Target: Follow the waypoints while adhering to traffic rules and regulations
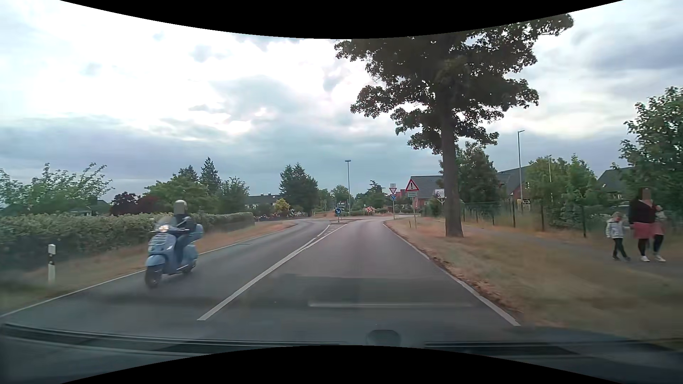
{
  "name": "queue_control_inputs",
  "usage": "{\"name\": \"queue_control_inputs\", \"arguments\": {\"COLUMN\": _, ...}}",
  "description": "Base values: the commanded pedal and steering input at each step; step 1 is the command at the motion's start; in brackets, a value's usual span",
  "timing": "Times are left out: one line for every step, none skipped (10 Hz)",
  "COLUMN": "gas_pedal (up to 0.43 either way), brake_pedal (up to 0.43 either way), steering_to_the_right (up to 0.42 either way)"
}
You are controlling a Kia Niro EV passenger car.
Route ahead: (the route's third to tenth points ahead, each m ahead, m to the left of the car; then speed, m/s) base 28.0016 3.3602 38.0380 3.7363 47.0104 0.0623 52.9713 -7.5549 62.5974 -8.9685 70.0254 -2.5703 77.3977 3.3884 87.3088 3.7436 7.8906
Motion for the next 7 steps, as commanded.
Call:
{"name": "queue_control_inputs", "arguments": {"gas_pedal": 0.067, "brake_pedal": 0.000, "steering_to_the_right": 0.003}}
{"name": "queue_control_inputs", "arguments": {"gas_pedal": 0.067, "brake_pedal": 0.000, "steering_to_the_right": 0.003}}
{"name": "queue_control_inputs", "arguments": {"gas_pedal": 0.067, "brake_pedal": 0.000, "steering_to_the_right": 0.002}}
{"name": "queue_control_inputs", "arguments": {"gas_pedal": 0.067, "brake_pedal": 0.000, "steering_to_the_right": 0.002}}
{"name": "queue_control_inputs", "arguments": {"gas_pedal": 0.067, "brake_pedal": 0.000, "steering_to_the_right": 0.002}}
{"name": "queue_control_inputs", "arguments": {"gas_pedal": 0.000, "brake_pedal": 0.000, "steering_to_the_right": 0.002}}
{"name": "queue_control_inputs", "arguments": {"gas_pedal": 0.000, "brake_pedal": 0.000, "steering_to_the_right": 0.002}}
